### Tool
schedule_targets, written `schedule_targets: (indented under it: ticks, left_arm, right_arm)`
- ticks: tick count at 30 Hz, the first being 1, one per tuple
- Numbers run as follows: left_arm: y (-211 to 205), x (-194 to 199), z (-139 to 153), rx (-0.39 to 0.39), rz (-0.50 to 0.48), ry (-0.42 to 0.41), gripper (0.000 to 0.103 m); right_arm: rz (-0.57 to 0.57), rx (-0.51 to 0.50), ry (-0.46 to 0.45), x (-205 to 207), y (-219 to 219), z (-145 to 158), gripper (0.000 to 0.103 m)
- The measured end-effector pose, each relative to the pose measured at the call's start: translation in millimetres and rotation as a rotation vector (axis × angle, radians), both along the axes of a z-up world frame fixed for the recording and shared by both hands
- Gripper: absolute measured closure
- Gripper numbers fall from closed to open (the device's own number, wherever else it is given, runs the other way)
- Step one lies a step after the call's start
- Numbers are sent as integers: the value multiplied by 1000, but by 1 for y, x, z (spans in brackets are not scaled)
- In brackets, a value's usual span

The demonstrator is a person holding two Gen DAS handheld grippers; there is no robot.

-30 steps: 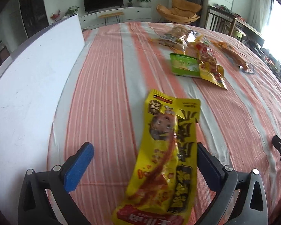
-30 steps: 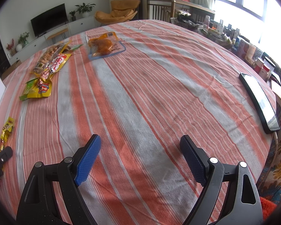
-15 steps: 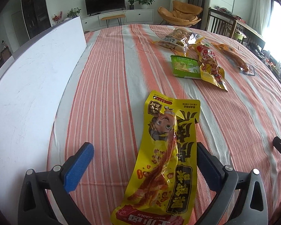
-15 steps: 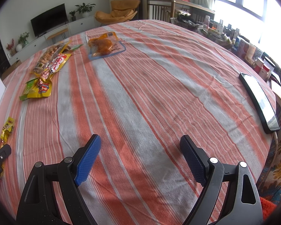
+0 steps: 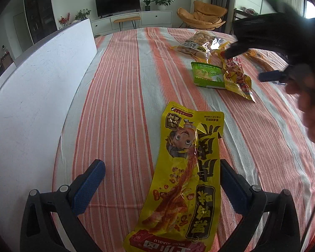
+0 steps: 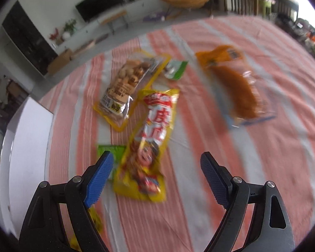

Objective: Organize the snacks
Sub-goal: 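Grasp the yellow red-printed sausage pack with the right gripper while the left gripper regrasps its yellow pack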

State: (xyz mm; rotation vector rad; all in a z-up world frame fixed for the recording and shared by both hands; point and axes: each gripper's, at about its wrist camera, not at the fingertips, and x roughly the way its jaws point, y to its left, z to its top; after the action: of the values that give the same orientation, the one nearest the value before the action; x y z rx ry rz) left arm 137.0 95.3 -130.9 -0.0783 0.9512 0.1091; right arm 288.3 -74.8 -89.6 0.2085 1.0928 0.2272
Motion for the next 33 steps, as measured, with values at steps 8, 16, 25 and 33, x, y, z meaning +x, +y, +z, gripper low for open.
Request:
schedule_targets:
  ticks: [8,16,25,33]
  left_arm:
    - [-1,-1,2,1,-2,0,0]
    - [-1,0,2,-2,-3,-1,0]
    - [10,-5,8,-91,-113,102,0]
    - [-14,-2,9,-7,-188,124,28]
  right_arm:
    - [21,-178,15,25,40,-26,51]
    - [116,38,45,-7,-13,-17,53]
    - [220,-156,27,-134,-60,-28,50]
    - [117,-106,66,-136,-76,-27,33]
